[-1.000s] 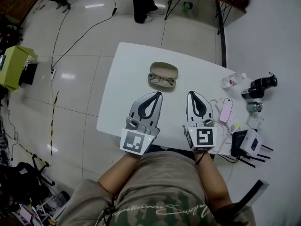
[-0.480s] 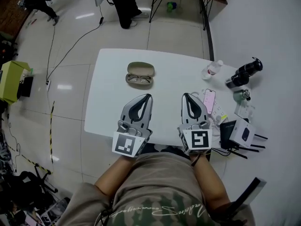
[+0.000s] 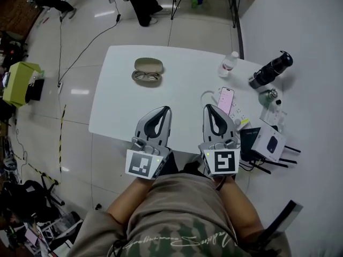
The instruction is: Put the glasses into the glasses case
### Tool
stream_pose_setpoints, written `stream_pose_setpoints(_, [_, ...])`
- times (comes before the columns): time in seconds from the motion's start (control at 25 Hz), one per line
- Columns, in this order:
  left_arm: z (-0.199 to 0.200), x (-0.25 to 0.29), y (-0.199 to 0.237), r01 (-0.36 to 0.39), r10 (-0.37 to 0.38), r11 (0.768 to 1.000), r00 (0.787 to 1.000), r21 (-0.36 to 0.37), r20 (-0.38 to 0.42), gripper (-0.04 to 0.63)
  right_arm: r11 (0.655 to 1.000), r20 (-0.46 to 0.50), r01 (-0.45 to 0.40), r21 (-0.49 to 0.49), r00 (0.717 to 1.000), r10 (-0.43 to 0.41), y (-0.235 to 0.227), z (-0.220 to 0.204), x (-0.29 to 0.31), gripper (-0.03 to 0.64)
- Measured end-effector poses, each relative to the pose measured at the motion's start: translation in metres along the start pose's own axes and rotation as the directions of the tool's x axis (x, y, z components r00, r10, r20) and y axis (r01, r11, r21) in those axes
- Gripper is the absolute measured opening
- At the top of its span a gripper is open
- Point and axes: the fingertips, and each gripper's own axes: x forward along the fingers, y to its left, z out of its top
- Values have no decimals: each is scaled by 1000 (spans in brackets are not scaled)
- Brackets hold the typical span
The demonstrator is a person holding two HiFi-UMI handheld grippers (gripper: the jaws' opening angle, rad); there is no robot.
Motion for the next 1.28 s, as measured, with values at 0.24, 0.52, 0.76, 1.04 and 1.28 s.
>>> stream_pose_setpoints(0.24, [-2, -14, -40, -32, 32, 999, 999, 0, 4, 6, 999, 0, -41, 30, 999, 41, -8, -14, -38, 12])
stream_pose_setpoints(0.52, [-14, -34, -75, -14, 14, 1000, 1000, 18, -16, 6, 997, -26, -68, 26, 997, 69, -11, -26, -69, 12])
stream_pose_setpoints(0.76, [-9, -43, -91, -29, 29, 999, 1000, 16, -4, 6, 994, -11, -100, 38, 995, 100, -10, -29, -79, 12])
stream_pose_setpoints(1.04, [-10, -69, -96, 52, -52, 996, 999, 66, -11, 6, 992, 36, -121, -21, 992, 122, 11, -21, -97, 12])
stream_pose_setpoints(1.28, [-7, -97, -85, 84, -84, 995, 996, 58, 8, 6, 997, 15, -74, 4, 997, 74, 47, -21, -109, 12])
